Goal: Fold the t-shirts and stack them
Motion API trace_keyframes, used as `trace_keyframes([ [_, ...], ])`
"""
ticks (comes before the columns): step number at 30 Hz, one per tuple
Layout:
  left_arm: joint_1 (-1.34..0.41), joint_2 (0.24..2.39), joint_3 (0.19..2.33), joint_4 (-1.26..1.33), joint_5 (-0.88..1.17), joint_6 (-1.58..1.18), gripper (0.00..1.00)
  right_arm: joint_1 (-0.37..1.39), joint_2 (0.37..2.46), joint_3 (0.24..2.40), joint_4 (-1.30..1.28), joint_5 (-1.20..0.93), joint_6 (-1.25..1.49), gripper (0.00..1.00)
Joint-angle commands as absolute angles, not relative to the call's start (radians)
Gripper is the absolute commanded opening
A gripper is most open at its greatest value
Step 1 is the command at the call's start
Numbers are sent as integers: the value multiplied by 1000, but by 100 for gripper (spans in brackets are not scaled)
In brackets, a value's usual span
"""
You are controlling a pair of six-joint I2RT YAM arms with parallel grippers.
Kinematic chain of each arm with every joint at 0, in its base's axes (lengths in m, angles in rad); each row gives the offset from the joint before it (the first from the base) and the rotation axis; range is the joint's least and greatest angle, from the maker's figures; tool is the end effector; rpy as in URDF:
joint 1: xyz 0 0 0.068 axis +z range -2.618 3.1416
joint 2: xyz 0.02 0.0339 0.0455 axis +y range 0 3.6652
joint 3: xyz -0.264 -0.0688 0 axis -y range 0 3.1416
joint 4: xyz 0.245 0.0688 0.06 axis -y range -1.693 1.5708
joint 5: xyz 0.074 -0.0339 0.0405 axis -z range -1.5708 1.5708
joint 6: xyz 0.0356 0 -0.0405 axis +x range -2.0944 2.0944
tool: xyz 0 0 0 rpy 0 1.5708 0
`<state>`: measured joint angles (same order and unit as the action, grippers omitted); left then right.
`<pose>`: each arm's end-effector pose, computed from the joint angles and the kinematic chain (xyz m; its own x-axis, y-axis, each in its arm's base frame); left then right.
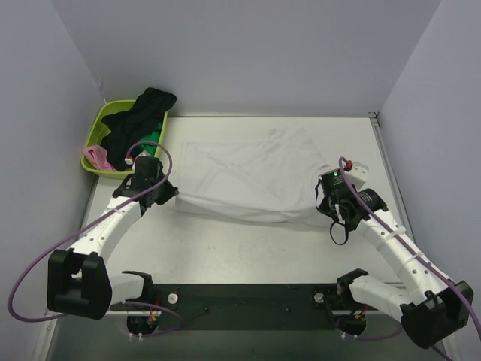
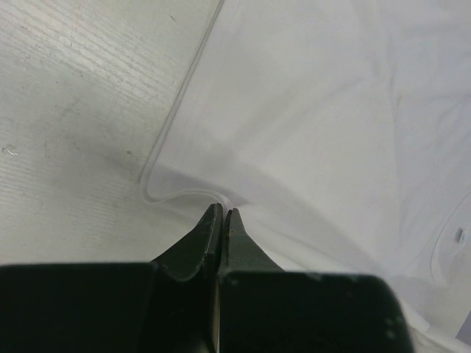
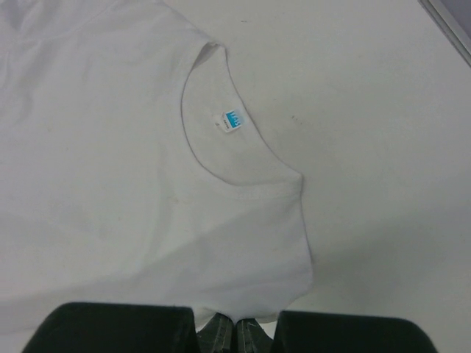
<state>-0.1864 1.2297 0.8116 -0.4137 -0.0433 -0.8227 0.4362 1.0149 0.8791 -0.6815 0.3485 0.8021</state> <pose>0.2496 -0.0455 0.2367 -0.6088 -0.6304 -0.4816 -0.4259 0.7719 -0.4719 0.1910 0.0756 0.2857 -0.5928 0.4691 -0.6547 0.3463 0.8823 0.3187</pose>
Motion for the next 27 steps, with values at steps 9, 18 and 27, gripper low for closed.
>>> trace_keyframes([
  [9, -179, 1310, 859, -353, -71, -819, 0, 313, 1207, 1043, -574, 236, 669, 0],
  [18, -176, 1333, 841, -347, -97, -836, 0, 302, 1363, 1184, -540, 180, 635, 0],
  [27, -178, 1380, 864, -337, -120, -857, 0, 302, 1469, 1256, -526, 161, 615, 0],
])
